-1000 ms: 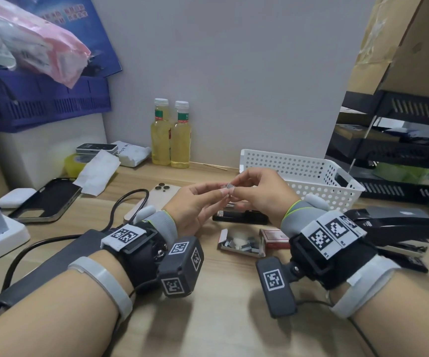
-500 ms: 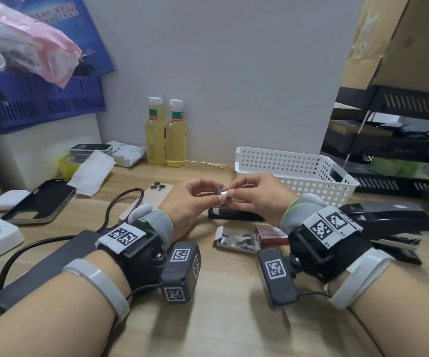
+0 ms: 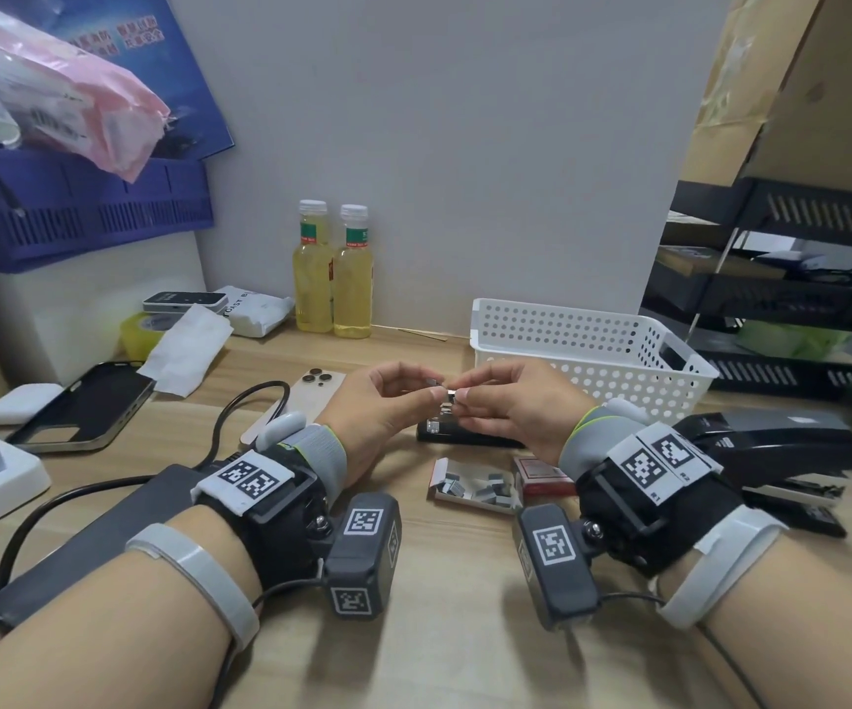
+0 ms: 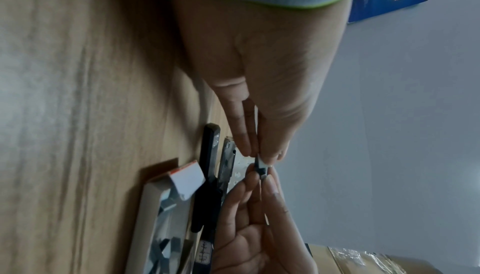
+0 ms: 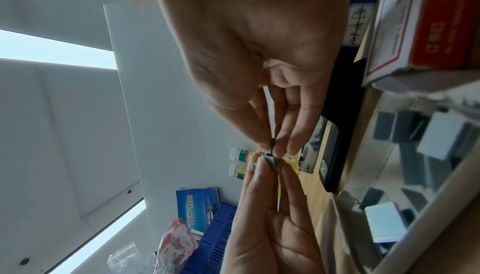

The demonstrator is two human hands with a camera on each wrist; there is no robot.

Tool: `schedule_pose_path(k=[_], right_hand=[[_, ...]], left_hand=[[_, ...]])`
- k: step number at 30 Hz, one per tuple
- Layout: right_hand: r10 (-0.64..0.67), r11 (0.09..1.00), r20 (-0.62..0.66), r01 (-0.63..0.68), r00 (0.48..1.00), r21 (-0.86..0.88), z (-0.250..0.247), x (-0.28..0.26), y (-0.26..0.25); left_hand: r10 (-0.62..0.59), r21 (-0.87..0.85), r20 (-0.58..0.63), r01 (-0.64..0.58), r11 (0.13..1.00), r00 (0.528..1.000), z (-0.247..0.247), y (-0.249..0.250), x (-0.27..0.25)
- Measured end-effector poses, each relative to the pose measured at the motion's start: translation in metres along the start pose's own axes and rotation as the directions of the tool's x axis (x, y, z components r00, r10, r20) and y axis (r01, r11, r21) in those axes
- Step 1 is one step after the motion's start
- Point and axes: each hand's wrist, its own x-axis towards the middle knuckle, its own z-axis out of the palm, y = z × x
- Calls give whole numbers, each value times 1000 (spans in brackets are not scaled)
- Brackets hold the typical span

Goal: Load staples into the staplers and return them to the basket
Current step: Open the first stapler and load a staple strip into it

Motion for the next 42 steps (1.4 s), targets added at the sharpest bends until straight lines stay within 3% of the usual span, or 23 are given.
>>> schedule_pose_path(k=[9, 13, 15, 18, 22, 26, 42], right_hand=[[-43, 998, -1, 43, 999, 44, 0, 1, 0], [-87, 988, -70, 77, 994, -130, -1, 4, -1], [-118, 937, -105, 76, 987, -342, -3, 9, -1], [-169, 778, -104, 68, 980, -625, -2, 18, -6], [-191, 601, -45, 80, 981, -795, 6, 23, -15], [-190, 548, -24, 86, 981, -832, 10, 26, -14], [-236, 517, -41, 90, 971, -851, 15, 30, -8]], left_hand=[[-27, -50, -44, 24, 998, 999, 1, 4, -1], [-35, -112, -156, 18, 994, 987, -2, 5, 3], [-54, -145, -202, 25, 989, 978, -6, 4, 5], [-73, -168, -258, 30, 985, 963, -10, 0, 9], [-85, -191, -283, 30, 981, 956, -13, -2, 11], [-83, -183, -277, 33, 983, 957, -12, -2, 10], [-95, -164, -245, 56, 985, 965, -12, -2, 8]])
